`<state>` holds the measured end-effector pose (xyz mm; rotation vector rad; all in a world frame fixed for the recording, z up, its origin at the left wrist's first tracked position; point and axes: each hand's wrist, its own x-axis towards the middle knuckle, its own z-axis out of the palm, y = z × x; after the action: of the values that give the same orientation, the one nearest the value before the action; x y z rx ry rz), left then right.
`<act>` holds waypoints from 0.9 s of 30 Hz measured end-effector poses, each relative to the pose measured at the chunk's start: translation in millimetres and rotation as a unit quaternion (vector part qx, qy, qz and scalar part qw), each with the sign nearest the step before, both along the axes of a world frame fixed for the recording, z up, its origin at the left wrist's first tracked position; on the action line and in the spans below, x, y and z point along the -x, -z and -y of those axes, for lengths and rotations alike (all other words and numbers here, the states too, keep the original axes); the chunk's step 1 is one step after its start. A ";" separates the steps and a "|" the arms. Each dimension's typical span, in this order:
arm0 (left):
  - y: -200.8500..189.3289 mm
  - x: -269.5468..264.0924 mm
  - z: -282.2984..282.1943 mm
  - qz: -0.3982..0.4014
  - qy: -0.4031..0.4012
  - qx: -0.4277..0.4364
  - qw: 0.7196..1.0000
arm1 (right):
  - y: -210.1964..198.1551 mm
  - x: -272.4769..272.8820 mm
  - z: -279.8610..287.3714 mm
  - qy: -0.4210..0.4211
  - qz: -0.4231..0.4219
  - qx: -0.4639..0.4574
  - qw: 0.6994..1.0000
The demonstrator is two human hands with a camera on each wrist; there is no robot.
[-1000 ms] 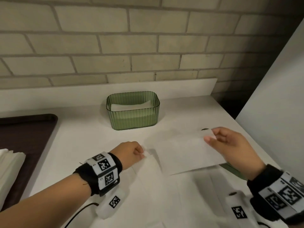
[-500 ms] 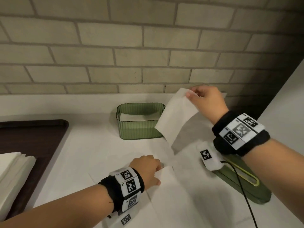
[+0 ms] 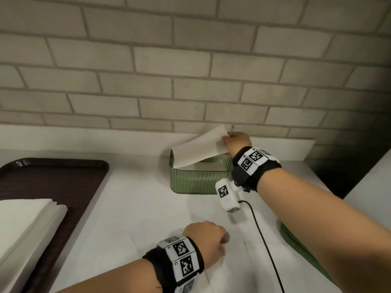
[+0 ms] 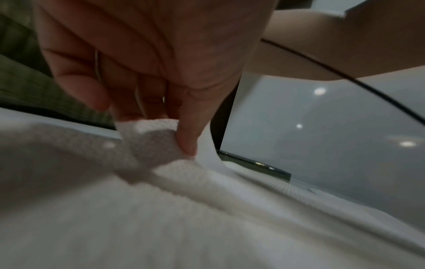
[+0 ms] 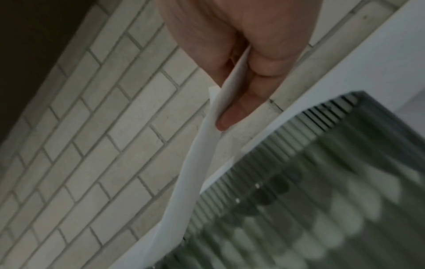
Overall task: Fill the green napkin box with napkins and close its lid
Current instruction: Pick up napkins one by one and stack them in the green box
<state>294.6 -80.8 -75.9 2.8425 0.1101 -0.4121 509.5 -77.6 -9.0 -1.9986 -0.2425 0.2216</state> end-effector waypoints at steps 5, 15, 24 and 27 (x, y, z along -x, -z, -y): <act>-11.9 10.1 -6.1 0.019 -0.012 0.007 1.000 | 16.5 -3.1 -9.4 -0.063 -0.042 0.090 0.993; -59.3 43.4 -41.0 0.116 -0.092 0.028 0.989 | 15.6 4.5 -12.2 -0.116 -0.010 0.282 0.952; -72.6 58.3 -61.9 0.136 -0.129 0.074 0.979 | 3.4 9.4 -12.0 -0.125 0.085 0.463 0.873; -84.6 58.1 -75.7 0.156 -0.145 0.105 0.971 | -2.3 7.8 -9.6 -0.149 0.117 0.503 0.843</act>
<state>236.5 -5.1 8.6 2.5871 0.3880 0.0814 501.7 -68.0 -6.8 -3.0421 -0.7110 0.3465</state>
